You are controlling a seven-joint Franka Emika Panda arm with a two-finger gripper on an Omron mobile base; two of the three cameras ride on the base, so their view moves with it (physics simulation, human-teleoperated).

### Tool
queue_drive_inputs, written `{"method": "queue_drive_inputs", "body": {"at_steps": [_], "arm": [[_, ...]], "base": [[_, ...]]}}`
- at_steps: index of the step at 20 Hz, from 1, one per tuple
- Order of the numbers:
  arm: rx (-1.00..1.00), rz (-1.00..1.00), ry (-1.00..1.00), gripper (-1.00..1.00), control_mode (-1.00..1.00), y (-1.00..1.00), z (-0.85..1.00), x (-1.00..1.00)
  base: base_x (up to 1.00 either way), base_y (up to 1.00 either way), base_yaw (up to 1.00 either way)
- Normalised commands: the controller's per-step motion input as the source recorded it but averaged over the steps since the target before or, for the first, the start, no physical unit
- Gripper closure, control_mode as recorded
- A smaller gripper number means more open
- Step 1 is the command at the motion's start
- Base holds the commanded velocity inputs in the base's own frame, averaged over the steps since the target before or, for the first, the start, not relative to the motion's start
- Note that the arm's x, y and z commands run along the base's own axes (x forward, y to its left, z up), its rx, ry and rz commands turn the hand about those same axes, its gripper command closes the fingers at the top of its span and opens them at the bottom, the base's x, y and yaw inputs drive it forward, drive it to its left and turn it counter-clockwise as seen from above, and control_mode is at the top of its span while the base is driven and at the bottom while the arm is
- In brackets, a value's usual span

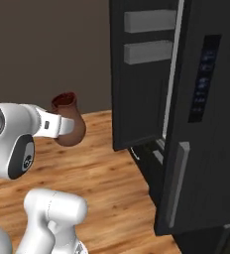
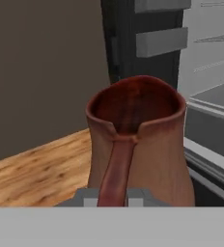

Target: Move the baguette and radish from the top shelf to the second highest shelf to make space. Then, place the pitcher from the counter on the cleared top shelf.

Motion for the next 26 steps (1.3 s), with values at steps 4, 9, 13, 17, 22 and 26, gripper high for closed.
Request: {"method": "queue_drive_inputs", "body": {"at_steps": [4, 9, 13, 17, 22, 26], "arm": [[0.00, 0.00, 0.00, 1.00, 1.00, 0.00, 0.00, 0.00], [0.00, 0.00, 0.00, 1.00, 1.00, 0.00, 0.00, 0.00], [0.00, 0.00, 0.00, 1.00, 1.00, 0.00, 0.00, 0.00], [0.00, 0.00, 0.00, 1.00, 1.00, 0.00, 0.00, 0.00], [0.00, 0.00, 0.00, 1.00, 1.00, 0.00, 0.00, 0.00], [0.00, 0.00, 0.00, 1.00, 1.00, 0.00, 0.00, 0.00]], "base": [[0.37, 0.15, -0.55], [0.48, 0.31, -0.51], [0.52, 0.44, -0.47], [0.54, 0.38, -0.43], [0.50, 0.22, -0.46], [0.50, 0.12, -0.47]]}}
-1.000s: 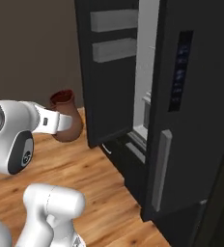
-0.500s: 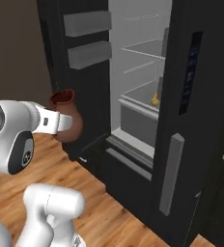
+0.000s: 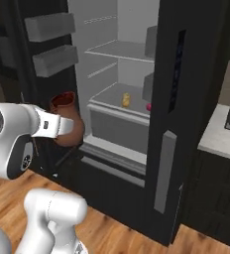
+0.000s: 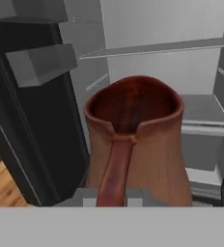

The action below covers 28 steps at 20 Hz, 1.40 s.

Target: Move the baguette and radish from the top shelf to the second highest shelf to make space. Then, place the pitcher from the counter on the cleared top shelf.

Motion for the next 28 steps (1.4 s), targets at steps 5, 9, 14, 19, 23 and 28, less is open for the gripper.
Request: {"method": "queue_drive_inputs", "body": {"at_steps": [5, 9, 14, 19, 23, 28], "arm": [[0.00, 0.00, 0.00, 1.00, 1.00, 0.00, 0.00, 0.00], [0.00, 0.00, 0.00, 1.00, 1.00, 0.00, 0.00, 0.00], [0.00, 0.00, 0.00, 1.00, 1.00, 0.00, 0.00, 0.00], [0.00, 0.00, 0.00, 1.00, 1.00, 0.00, 0.00, 0.00], [0.00, 0.00, 0.00, 1.00, 1.00, 0.00, 0.00, 0.00], [0.00, 0.00, 0.00, 1.00, 1.00, 0.00, 0.00, 0.00]], "base": [[0.55, 0.26, -0.44], [0.59, 0.45, -0.40], [0.61, 0.58, -0.33], [0.63, 0.19, -0.24], [0.61, -0.06, -0.12], [0.66, -0.02, -0.06]]}}
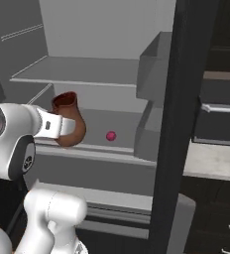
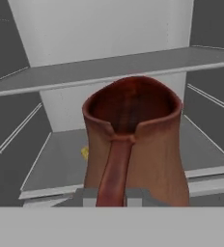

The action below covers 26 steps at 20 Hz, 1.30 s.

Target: Move the baguette and radish from the top shelf to the second highest shelf to make space. Then, place the pitcher from the counter on the cleared top shelf.

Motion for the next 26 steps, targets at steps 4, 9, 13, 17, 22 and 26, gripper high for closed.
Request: {"method": "queue_drive_inputs", "body": {"at_steps": [4, 9, 13, 17, 22, 26], "arm": [[0.00, 0.00, 0.00, 1.00, 1.00, 0.00, 0.00, 0.00], [0.00, 0.00, -0.02, 1.00, -1.00, -0.09, 0.15, 0.00], [0.00, 0.00, 0.00, 1.00, -1.00, -0.03, 0.35, -0.18], [0.00, 0.00, 0.00, 1.00, -1.00, -0.02, 0.54, -0.08], [0.00, 0.00, -0.03, 1.00, -1.00, 0.00, 0.64, 0.00], [0.00, 0.00, -0.07, 1.00, -1.00, 0.00, 0.48, 0.02]], "base": [[0.56, -0.01, 0.00], [0.05, -0.02, 0.00], [0.00, 0.00, 0.00], [0.00, 0.00, 0.00], [0.00, 0.00, 0.00], [0.00, 0.00, 0.00]]}}
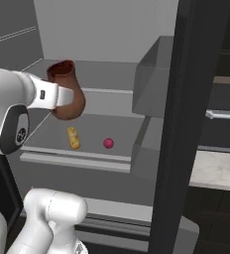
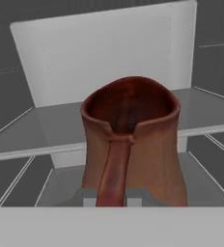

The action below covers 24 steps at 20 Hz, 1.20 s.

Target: Move the baguette and radish from the top shelf to the second highest shelf to make space. Then, place the pitcher from the counter on the cleared top shelf.

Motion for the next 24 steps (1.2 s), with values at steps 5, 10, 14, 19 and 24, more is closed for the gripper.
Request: {"method": "queue_drive_inputs", "body": {"at_steps": [5, 10, 14, 19, 24], "arm": [[0.00, 0.01, -0.09, 1.00, -1.00, -0.01, 0.26, 0.19], [0.00, 0.03, -0.13, 1.00, -1.00, -0.05, 0.24, 0.26], [0.00, 0.05, -0.15, 1.00, -1.00, -0.02, 0.31, 0.29], [0.00, 0.02, -0.03, 1.00, -1.00, -0.05, 0.27, 0.45], [0.00, 0.00, 0.07, 1.00, -1.00, -0.10, 0.15, 0.66]], "base": [[0.00, 0.00, 0.00], [0.00, 0.00, 0.00], [0.00, 0.00, 0.00], [0.00, 0.00, 0.00], [0.00, 0.00, 0.00]]}}
